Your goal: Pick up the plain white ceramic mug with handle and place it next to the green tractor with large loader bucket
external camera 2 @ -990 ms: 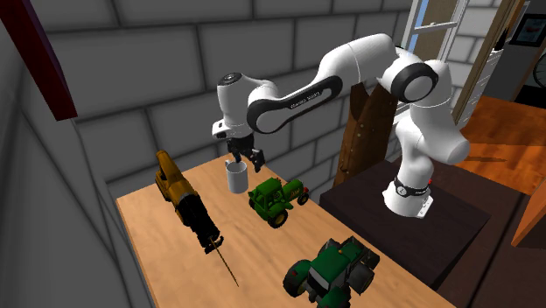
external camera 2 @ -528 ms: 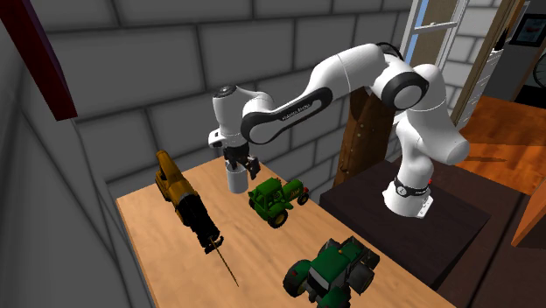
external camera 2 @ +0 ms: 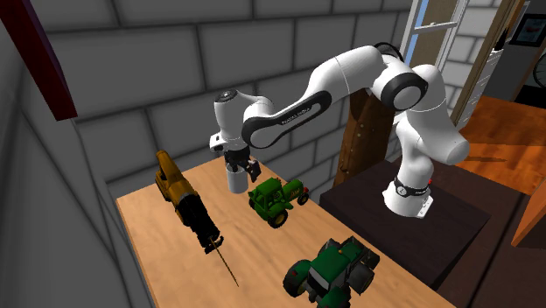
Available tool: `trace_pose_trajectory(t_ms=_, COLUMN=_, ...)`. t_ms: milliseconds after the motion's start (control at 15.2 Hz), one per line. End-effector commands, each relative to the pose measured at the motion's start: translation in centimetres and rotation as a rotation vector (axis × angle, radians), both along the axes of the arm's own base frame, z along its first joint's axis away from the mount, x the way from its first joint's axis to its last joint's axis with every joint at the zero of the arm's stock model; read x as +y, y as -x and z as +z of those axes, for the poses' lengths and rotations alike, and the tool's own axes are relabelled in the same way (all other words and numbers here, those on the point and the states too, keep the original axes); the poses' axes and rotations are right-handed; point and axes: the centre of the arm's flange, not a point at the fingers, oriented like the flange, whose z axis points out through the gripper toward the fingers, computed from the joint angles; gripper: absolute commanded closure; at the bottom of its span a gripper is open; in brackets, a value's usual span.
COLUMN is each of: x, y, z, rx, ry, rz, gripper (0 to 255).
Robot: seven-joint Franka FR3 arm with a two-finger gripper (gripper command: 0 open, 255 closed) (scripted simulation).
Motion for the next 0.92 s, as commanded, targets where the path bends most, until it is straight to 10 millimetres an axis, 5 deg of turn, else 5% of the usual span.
trace_pose_trajectory(t_ms=0, x=0.0, y=0.0, z=0.0, rx=0.0, ry=0.0, rz=0.0, gripper=0)
trace_pose_trajectory(t_ms=66, x=0.0, y=0.0, z=0.0, rx=0.0, ry=0.0, rz=0.0, gripper=255)
trace_pose_trajectory(t_ms=660, x=0.0, y=0.0, z=0.0, rx=0.0, ry=0.0, rz=0.0, gripper=255)
trace_pose_trajectory(t_ms=858, x=0.0, y=0.0, z=1.6, rx=0.0, ry=0.0, rz=0.0, gripper=255)
